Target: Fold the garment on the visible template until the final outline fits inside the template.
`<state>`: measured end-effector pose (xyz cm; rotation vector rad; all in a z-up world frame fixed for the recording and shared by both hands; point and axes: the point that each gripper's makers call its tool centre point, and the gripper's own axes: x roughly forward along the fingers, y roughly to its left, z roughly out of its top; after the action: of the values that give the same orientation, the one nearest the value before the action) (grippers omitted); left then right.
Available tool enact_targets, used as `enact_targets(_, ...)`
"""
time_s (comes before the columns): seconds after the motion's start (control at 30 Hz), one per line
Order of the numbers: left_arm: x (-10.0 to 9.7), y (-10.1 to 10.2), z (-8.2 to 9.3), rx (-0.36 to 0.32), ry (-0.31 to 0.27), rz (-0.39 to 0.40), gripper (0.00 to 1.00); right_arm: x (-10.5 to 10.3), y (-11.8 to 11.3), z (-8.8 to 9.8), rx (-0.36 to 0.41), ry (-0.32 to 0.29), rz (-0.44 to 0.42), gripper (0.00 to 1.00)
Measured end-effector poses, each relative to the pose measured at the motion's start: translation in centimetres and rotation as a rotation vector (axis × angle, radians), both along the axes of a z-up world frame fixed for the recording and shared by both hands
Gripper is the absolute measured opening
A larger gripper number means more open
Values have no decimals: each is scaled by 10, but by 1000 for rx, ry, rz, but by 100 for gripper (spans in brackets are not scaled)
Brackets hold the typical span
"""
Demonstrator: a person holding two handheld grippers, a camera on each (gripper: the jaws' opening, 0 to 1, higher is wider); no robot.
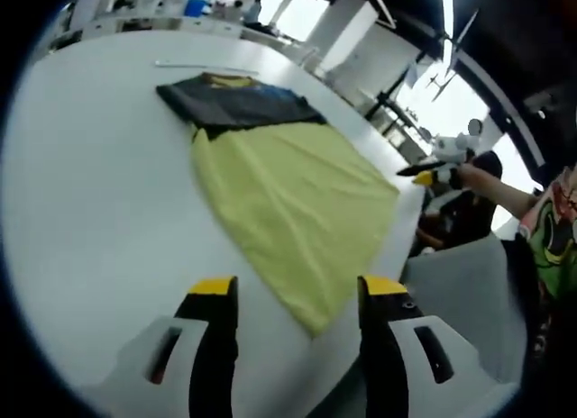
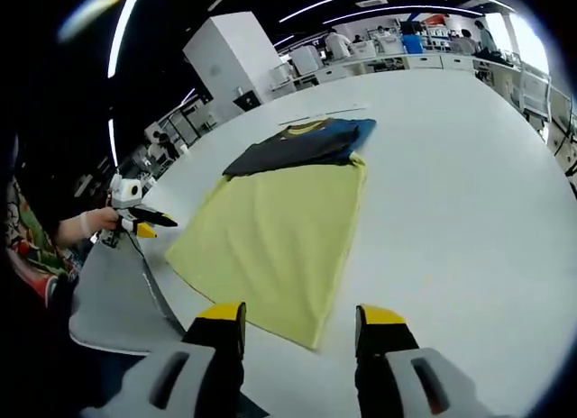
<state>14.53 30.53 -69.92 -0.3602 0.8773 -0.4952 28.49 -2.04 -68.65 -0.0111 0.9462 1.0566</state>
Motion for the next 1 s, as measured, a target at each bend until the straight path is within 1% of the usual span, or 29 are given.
enact_targets(0.13, -10, -3, -7, 8, 33, -13, 43, -3, -3, -4, -15, 4, 11, 42)
enact_targets(0.23, -15, -5, -9, -2, 61, -10, 34, -5, -5, -7, -21, 12, 11, 40)
enact_targets(0.43, -24, -8, -13, -11, 95, -14, 30, -8, -8, -10, -31, 21, 16, 36)
enact_targets(0.5, -27, -10, -16, -26, 116, -11, 29, -9, -8, -11, -32, 25, 15, 35)
enact_targets(0.67, -33, -14, -20, -52, 146, 4, 20, -12, -10, -15, -38, 40, 15, 33)
enact_targets(0.73, -34, -15, -21, -57, 153, 12, 20, -13, -10, -17, -39, 44, 15, 33)
enact_targets(0.8, -36, -16, -24, -64, 168, 19, 17, -14, -12, -19, -43, 53, 13, 31)
enact_targets(1.0, -35, -18, -24, -83, 175, 40, 13, -15, -10, -21, -37, 68, 3, 27)
